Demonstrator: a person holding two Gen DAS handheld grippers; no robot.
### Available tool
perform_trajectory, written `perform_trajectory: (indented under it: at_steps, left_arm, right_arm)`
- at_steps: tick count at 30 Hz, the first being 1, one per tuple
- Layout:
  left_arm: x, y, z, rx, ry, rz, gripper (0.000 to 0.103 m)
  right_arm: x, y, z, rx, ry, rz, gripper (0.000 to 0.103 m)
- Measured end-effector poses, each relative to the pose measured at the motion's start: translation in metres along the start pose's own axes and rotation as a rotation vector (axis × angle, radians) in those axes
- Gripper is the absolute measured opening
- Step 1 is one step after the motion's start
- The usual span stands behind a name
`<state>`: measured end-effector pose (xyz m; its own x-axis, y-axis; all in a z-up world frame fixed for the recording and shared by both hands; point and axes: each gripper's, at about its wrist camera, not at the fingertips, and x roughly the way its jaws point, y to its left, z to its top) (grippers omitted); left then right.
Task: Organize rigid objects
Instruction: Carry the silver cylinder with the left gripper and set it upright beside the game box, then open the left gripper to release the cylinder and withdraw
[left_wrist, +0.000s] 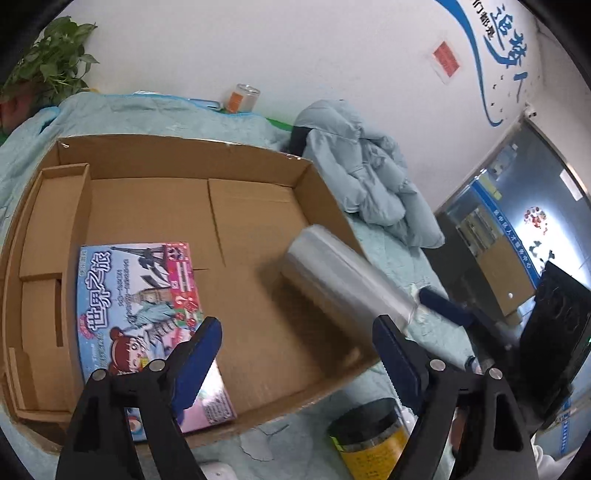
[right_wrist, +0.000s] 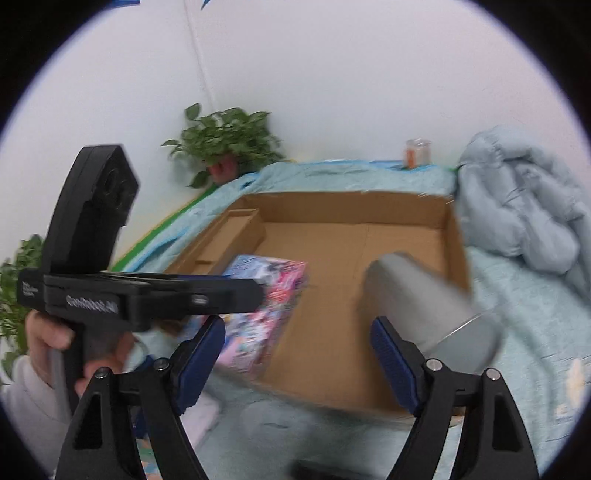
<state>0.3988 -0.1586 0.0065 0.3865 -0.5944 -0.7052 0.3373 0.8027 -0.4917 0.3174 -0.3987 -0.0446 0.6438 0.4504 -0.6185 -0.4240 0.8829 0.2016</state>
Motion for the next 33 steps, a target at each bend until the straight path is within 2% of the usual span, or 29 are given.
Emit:
perform_trajectory:
  at_steps: [2,5,6,7,8,9,11,12,13,15,17,21,25,29,33]
  left_arm:
    - [0.008,0.007,0.006,-0.024,0.020,-0.014,0.083]
    - [0.030,0.012,0.012,-0.061,0.100,-0.053,0.083]
    - [0.038,0.010,0.012,-0.056,0.117,-0.062,0.083]
    - [0.046,0.007,0.011,-0.054,0.135,-0.076,0.083]
    - [0.053,0.006,0.010,-0.063,0.155,-0.094,0.083]
    - [0.060,0.005,0.009,-0.079,0.179,-0.121,0.083]
    - [0.077,0.004,0.009,-0.112,0.228,-0.175,0.083]
    - [0.087,0.003,0.009,-0.113,0.250,-0.180,0.083]
    - [0.097,-0.001,0.009,-0.100,0.275,-0.173,0.083]
    - [0.111,-0.002,0.009,-0.116,0.299,-0.179,0.084]
    - [0.124,0.009,0.012,-0.189,0.327,-0.218,0.084]
    - [0.146,0.016,0.010,-0.224,0.386,-0.242,0.079]
    - [0.136,0.022,0.010,-0.211,0.369,-0.152,0.080]
    - [0.113,0.038,0.012,-0.206,0.362,-0.057,0.080]
    - [0.094,0.051,0.008,-0.198,0.357,-0.017,0.078]
  right_arm:
    - [-0.007,-0.017,0.009,0.002,-0.030,-0.033,0.081]
    - [-0.011,-0.039,0.021,0.000,-0.070,-0.099,0.081]
    - [-0.004,-0.049,0.025,0.003,-0.045,-0.114,0.082]
    - [0.007,-0.057,0.027,0.010,0.019,-0.112,0.082]
    - [0.031,-0.067,0.026,0.028,0.165,-0.086,0.082]
    - [0.046,-0.071,0.022,0.039,0.236,-0.068,0.082]
    - [0.064,-0.075,0.011,0.064,0.323,-0.061,0.082]
    - [0.072,-0.076,0.005,0.082,0.368,-0.054,0.079]
    - [0.078,-0.077,0.000,0.103,0.405,-0.044,0.071]
    - [0.082,-0.075,-0.003,0.117,0.424,-0.050,0.069]
    - [0.081,-0.074,-0.004,0.130,0.431,-0.051,0.069]
    - [0.090,-0.067,0.001,0.195,0.500,0.012,0.069]
    - [0.103,-0.037,0.007,0.140,0.532,-0.007,0.070]
    - [0.114,-0.027,0.004,0.237,0.538,0.086,0.070]
    - [0.118,-0.011,-0.003,0.279,0.525,0.130,0.071]
